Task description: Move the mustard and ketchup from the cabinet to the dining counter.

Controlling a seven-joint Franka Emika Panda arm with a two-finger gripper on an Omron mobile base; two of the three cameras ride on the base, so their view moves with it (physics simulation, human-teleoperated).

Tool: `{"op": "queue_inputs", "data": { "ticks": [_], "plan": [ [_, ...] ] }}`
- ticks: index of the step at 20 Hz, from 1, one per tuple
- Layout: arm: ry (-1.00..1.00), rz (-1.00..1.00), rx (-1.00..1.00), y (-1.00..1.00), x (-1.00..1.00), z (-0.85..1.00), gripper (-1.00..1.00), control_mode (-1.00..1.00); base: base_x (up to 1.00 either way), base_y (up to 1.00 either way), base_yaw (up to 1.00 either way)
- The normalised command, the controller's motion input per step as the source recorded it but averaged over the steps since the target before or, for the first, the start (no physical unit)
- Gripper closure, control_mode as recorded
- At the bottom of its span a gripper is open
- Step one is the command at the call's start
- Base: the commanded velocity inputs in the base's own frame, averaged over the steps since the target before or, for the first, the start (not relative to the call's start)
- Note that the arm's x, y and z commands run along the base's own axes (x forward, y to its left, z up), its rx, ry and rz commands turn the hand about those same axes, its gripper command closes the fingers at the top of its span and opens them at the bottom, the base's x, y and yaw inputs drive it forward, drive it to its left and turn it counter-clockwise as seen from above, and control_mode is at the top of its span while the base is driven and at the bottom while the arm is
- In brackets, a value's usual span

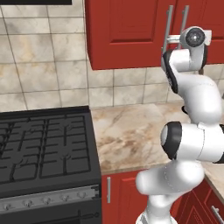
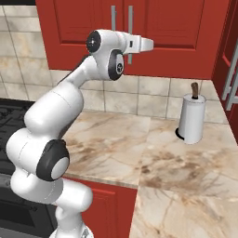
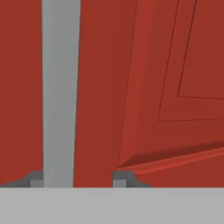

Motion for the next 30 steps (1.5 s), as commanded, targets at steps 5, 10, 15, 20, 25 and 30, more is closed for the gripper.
{"op": "queue_inputs", "data": {
  "ticks": [5, 10, 15, 20, 25, 30],
  "plan": [
    [0.08, -0.18, 0.0, -1.0, -0.56, 0.13, 1.0, -1.0, 0.0, 0.0, 0.0],
    [0.12, -0.17, 0.0, -1.0, -0.57, 0.14, 1.0, -1.0, 0.0, 0.0, 0.0],
    [0.15, -0.17, 0.0, -1.0, -0.61, 0.07, 1.0, -1.0, 0.0, 0.0, 0.0],
    [0.15, -0.16, 0.0, -1.0, -0.71, 0.04, 1.0, -1.0, 0.0, 0.0, 0.0],
    [0.14, -0.16, 0.02, -1.0, -0.73, 0.01, 1.0, -1.0, 0.0, 0.0, 0.0],
    [0.14, -0.14, 0.03, -1.0, -0.71, 0.0, 1.0, -1.0, 0.0, 0.0, 0.0]
  ]
}}
